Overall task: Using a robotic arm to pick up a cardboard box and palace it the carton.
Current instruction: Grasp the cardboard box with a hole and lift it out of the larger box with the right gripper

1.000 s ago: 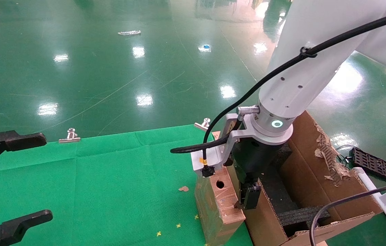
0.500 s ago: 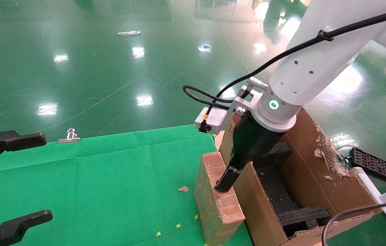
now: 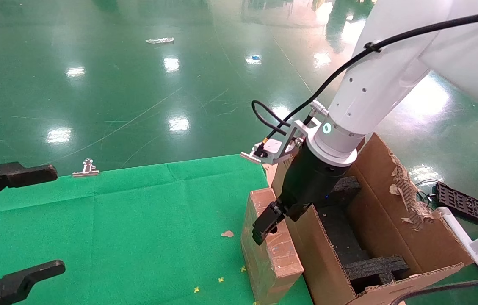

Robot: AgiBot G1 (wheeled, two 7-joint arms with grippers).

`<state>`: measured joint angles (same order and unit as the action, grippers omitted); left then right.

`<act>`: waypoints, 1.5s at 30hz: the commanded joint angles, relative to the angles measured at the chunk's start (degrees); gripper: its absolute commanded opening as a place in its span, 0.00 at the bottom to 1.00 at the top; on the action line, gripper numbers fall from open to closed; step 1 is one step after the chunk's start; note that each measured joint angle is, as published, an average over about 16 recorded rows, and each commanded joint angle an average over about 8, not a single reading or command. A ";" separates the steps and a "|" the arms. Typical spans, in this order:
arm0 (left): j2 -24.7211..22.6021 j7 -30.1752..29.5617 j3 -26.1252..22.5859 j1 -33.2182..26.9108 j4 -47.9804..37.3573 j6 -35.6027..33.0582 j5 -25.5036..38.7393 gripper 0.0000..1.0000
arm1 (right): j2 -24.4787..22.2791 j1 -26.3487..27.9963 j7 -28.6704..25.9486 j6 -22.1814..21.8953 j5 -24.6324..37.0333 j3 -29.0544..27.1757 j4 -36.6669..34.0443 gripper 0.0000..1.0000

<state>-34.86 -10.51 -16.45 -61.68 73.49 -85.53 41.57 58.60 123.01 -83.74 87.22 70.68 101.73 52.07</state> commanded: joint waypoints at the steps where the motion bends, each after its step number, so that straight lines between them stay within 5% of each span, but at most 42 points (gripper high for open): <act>1: 0.00 0.00 -0.01 0.00 0.00 0.00 -0.01 1.00 | 0.61 -0.64 0.25 0.15 -0.13 0.16 -1.35 0.59; 3: 0.01 0.01 -0.02 0.00 0.00 0.01 -0.01 0.96 | 1.03 -0.82 0.33 0.31 0.06 0.38 -1.76 0.34; 6: 0.01 0.01 -0.03 -0.01 0.00 0.01 -0.02 0.72 | 1.45 -1.00 0.12 0.52 0.28 0.69 -1.93 0.06; 11: 0.02 0.02 -0.04 -0.01 0.00 0.02 -0.03 0.20 | 1.69 -1.22 -0.70 0.62 0.54 1.15 -1.41 0.00; 15: 0.02 0.03 -0.06 -0.01 0.00 0.03 -0.04 0.05 | 1.67 -1.34 -1.44 0.47 0.81 1.49 -0.62 0.00; 36: 0.06 0.07 -0.14 -0.03 0.00 0.06 -0.09 0.00 | 0.16 -1.39 -3.12 -0.99 2.05 2.32 3.00 0.00; 45: 0.07 0.08 -0.17 -0.04 0.00 0.07 -0.12 0.00 | -6.56 2.62 4.66 -6.51 0.50 -2.15 6.79 0.00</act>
<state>-34.79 -10.43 -16.62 -61.71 73.49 -85.46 41.46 51.90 126.31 -79.34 80.84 71.85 99.65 58.20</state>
